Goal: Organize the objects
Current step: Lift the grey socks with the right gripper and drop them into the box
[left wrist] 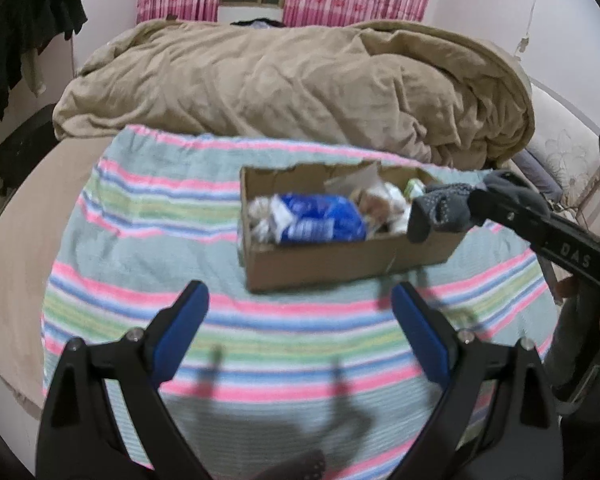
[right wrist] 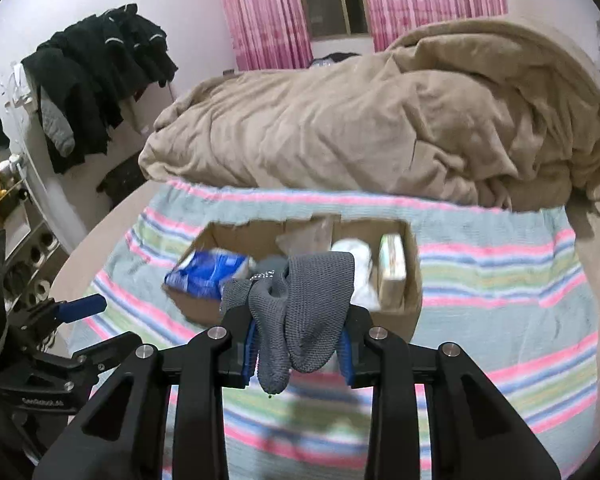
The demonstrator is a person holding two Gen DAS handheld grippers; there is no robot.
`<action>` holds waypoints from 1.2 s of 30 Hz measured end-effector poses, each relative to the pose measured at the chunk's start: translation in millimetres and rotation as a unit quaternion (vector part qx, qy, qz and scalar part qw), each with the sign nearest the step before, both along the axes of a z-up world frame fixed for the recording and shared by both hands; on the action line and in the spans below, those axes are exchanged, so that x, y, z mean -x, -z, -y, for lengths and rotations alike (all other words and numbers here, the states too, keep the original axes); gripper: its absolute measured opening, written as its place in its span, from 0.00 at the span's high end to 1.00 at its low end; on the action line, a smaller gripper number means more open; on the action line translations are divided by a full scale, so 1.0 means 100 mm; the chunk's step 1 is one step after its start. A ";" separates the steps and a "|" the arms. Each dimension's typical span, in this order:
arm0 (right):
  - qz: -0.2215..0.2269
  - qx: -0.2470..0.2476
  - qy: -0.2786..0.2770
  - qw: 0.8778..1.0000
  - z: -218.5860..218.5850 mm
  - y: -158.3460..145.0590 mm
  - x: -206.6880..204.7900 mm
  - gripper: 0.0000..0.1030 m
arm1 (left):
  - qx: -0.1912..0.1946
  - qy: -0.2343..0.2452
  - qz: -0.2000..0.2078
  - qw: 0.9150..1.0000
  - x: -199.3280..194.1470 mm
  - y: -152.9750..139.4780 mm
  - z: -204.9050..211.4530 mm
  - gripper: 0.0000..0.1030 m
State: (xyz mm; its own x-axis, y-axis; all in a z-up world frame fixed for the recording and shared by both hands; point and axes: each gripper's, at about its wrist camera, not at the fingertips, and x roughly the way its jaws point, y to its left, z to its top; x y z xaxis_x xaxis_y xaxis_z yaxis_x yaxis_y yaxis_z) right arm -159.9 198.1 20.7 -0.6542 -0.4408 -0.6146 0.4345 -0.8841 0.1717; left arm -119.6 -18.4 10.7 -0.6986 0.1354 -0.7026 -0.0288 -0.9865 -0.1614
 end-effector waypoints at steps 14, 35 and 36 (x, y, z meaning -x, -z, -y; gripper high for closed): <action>0.007 0.004 0.037 0.999 0.06 0.22 0.69 0.66 | 0.019 -0.006 -0.008 1.000 0.75 0.07 0.04 0.09; 0.036 -0.004 0.052 0.998 0.08 0.52 0.84 0.33 | 0.017 -0.018 0.008 1.000 0.92 0.30 0.06 0.09; 0.035 -0.004 0.052 0.998 0.08 0.49 0.81 0.33 | 0.018 -0.018 0.006 1.000 0.88 0.26 0.06 0.09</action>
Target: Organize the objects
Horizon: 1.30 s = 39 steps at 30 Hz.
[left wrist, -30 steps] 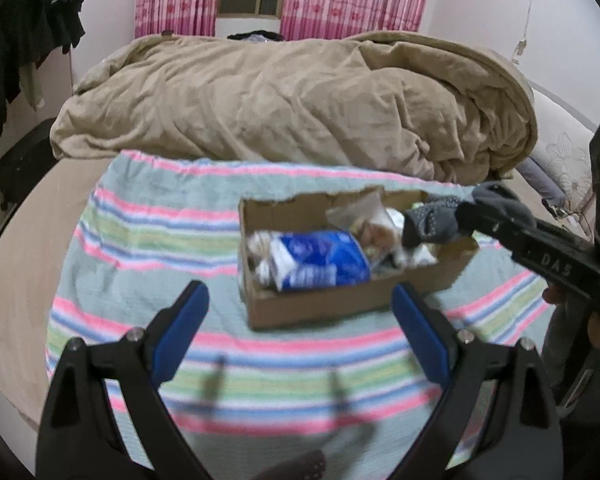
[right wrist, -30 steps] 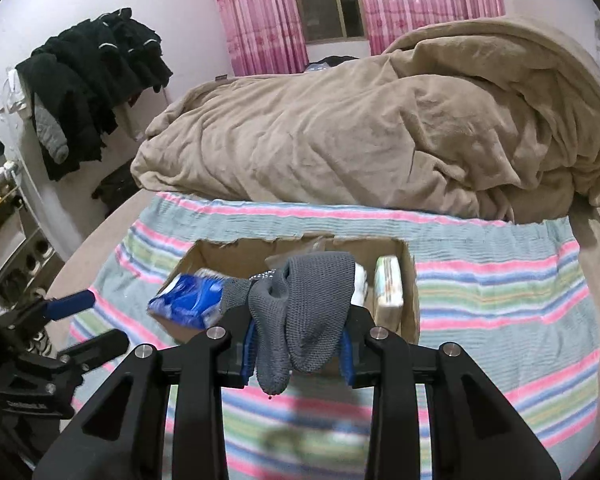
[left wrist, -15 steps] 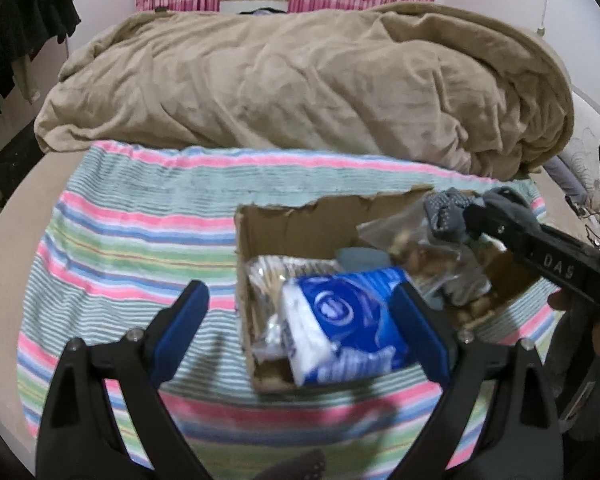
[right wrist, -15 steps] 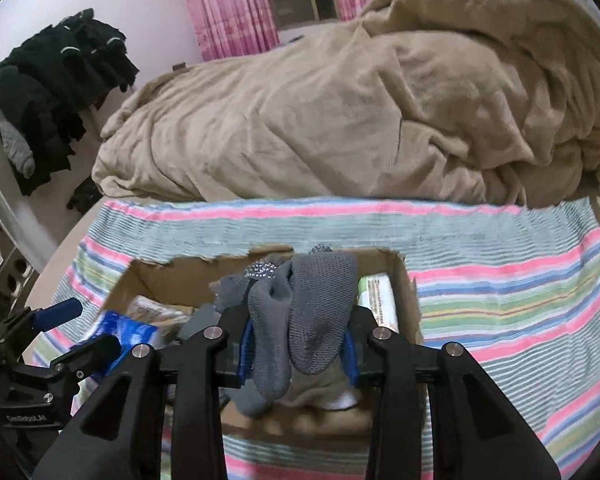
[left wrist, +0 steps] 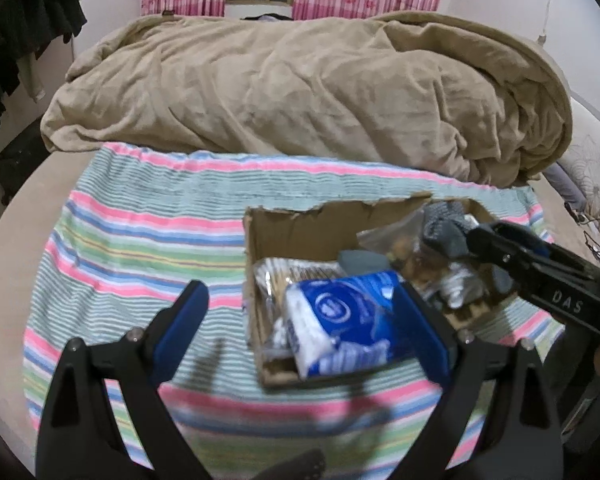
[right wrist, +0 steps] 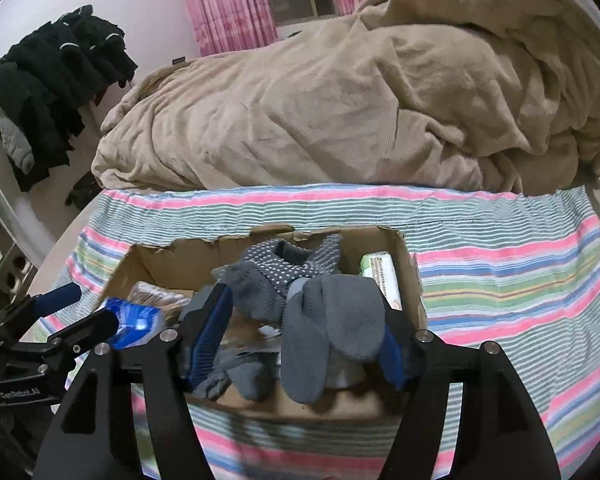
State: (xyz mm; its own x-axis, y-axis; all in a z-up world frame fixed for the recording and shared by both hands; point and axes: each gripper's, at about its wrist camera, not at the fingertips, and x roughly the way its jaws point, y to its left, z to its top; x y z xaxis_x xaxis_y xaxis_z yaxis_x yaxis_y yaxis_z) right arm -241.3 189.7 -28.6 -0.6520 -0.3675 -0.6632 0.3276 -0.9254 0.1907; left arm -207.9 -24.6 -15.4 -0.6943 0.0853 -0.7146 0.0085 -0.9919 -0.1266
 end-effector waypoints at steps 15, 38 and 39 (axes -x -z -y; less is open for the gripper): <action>-0.020 -0.013 -0.009 1.000 -0.05 -0.36 -0.74 0.32 | -0.015 -0.002 -0.014 1.000 -0.84 -0.39 -0.06 0.09; 0.002 -0.021 -0.015 1.000 -0.27 -0.23 -1.83 0.32 | -0.016 -0.005 -0.011 1.000 -1.82 -0.21 -0.40 0.09; 0.002 -0.020 -0.014 1.000 -0.28 -0.23 -1.83 0.32 | -0.015 -0.004 -0.011 1.000 -1.83 -0.21 -0.41 0.09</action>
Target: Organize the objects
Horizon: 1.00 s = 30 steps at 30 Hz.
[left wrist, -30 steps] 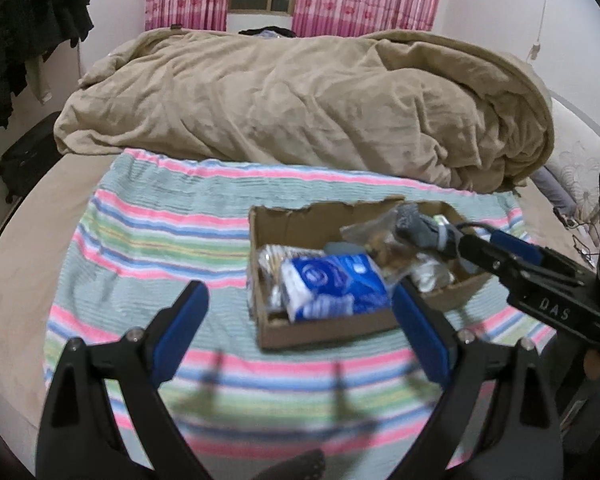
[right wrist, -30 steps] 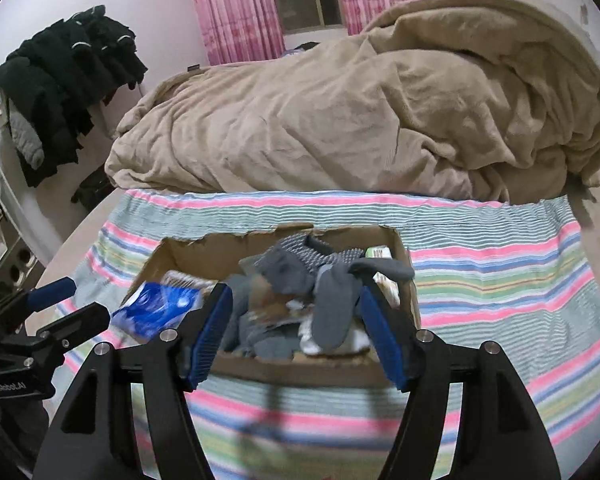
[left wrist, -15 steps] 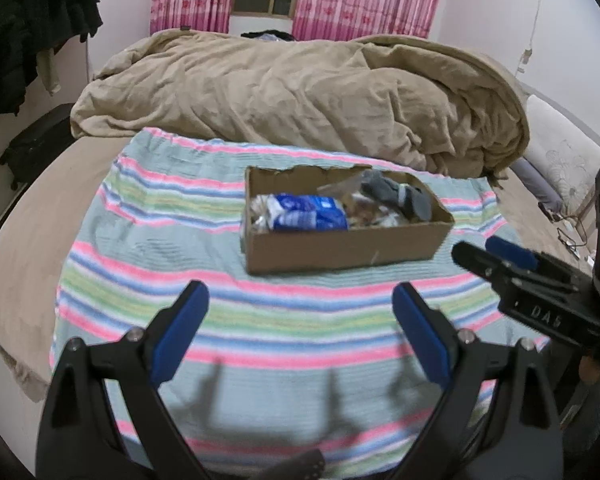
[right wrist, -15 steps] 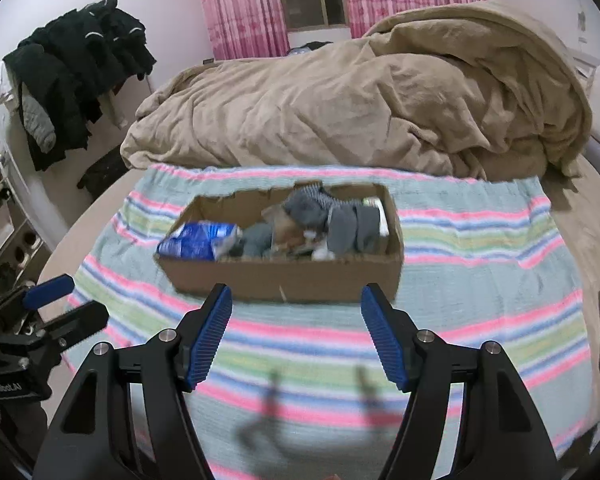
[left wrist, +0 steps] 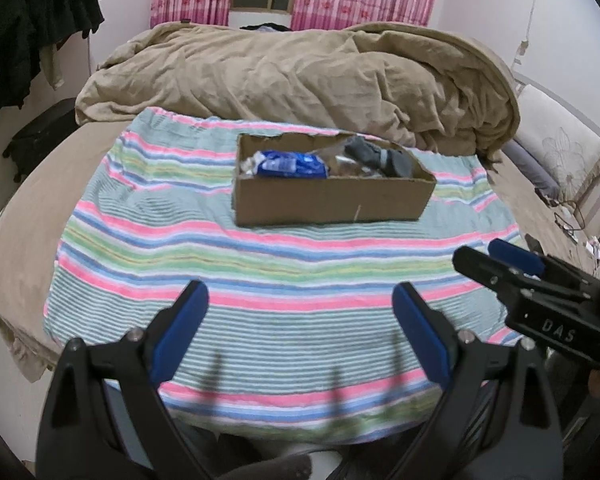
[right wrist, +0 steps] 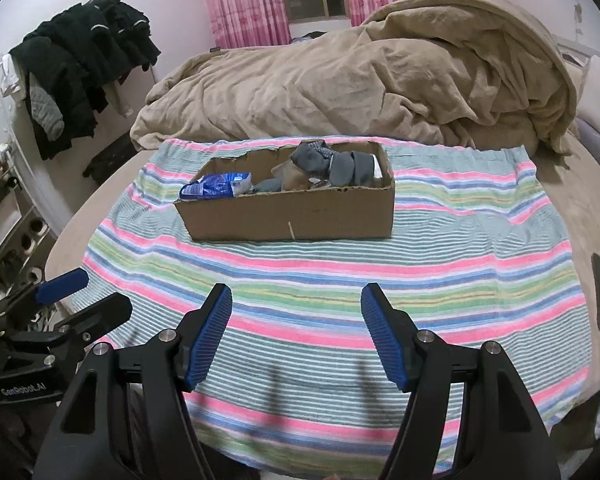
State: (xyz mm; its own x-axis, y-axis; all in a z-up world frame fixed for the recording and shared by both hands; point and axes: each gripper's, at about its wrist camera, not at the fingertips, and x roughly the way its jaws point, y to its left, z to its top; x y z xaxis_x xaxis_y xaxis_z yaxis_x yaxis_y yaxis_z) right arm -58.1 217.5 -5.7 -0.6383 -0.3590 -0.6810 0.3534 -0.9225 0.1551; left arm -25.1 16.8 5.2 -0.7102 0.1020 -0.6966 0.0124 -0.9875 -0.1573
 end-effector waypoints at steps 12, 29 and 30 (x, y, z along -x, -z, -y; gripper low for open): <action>0.001 0.005 0.003 1.000 -0.03 0.00 -0.01 0.32 | -0.001 0.003 0.001 1.000 -0.03 -0.02 -0.02 0.09; 0.001 0.000 0.007 1.000 -0.03 -0.03 0.01 0.32 | -0.005 0.004 -0.001 1.000 0.02 -0.07 0.08 0.09; 0.000 0.000 0.007 1.000 -0.04 -0.03 0.01 0.32 | -0.005 0.003 -0.001 1.000 0.02 -0.07 0.08 0.09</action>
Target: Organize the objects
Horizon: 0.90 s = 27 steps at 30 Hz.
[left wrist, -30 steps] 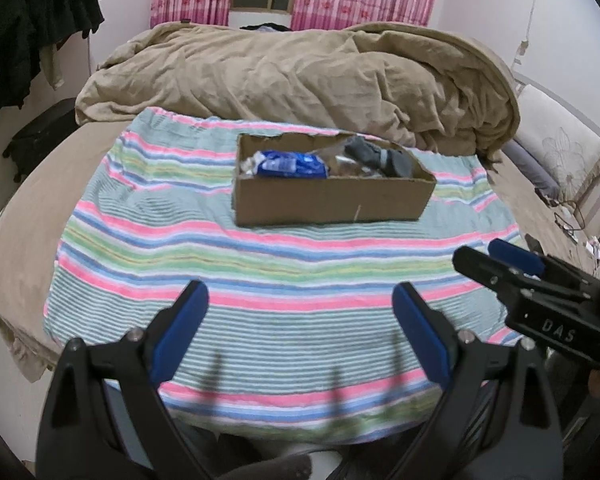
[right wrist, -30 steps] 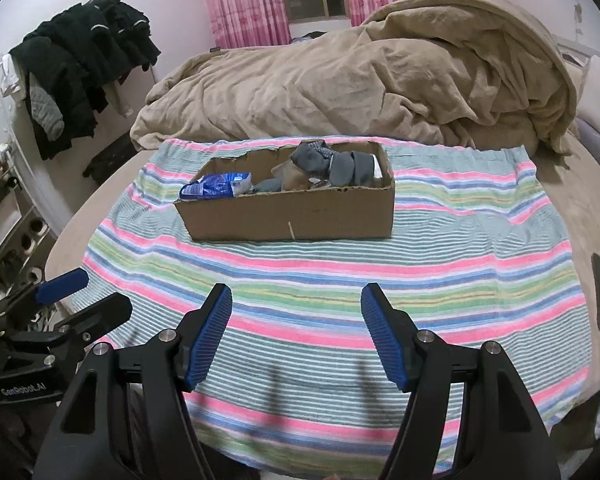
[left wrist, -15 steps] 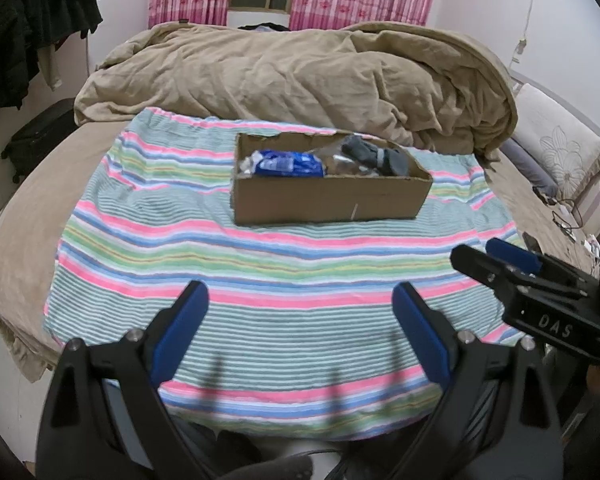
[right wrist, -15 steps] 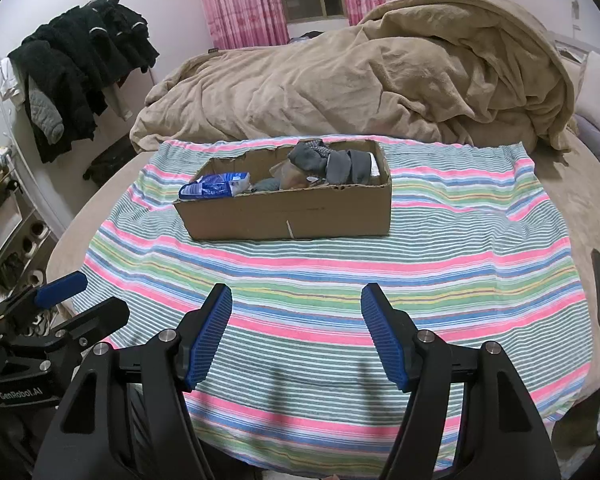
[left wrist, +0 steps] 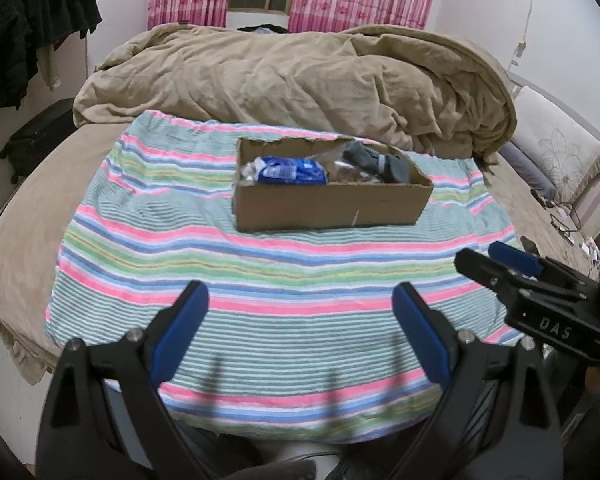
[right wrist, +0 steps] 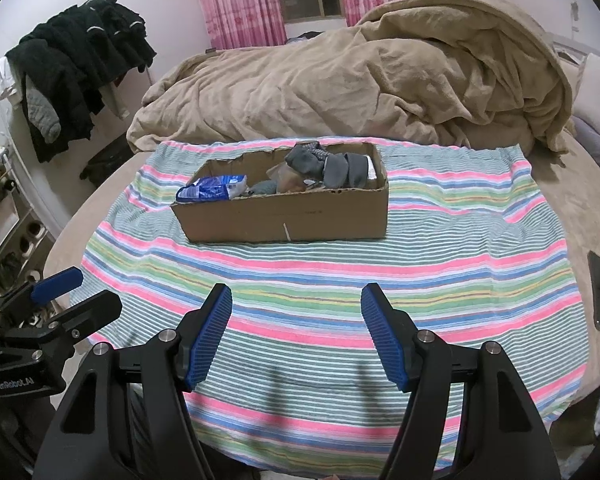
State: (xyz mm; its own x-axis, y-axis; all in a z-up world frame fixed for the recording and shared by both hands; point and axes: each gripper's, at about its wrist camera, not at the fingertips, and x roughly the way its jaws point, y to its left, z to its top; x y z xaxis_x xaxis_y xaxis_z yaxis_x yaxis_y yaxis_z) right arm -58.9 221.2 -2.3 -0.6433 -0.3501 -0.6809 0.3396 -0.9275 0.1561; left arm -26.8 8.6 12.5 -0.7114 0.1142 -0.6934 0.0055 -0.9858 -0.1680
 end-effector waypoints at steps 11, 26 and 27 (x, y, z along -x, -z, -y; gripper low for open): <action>-0.002 -0.001 -0.002 1.000 0.02 -0.05 -0.02 0.32 | -0.001 -0.003 -0.002 1.000 -0.02 -0.02 0.06 0.09; -0.006 -0.002 -0.003 1.000 0.04 -0.07 -0.04 0.32 | -0.004 -0.006 -0.007 1.000 -0.06 -0.08 0.10 0.09; -0.006 -0.002 -0.003 1.000 0.04 -0.07 -0.04 0.32 | -0.004 -0.006 -0.007 1.000 -0.06 -0.08 0.11 0.09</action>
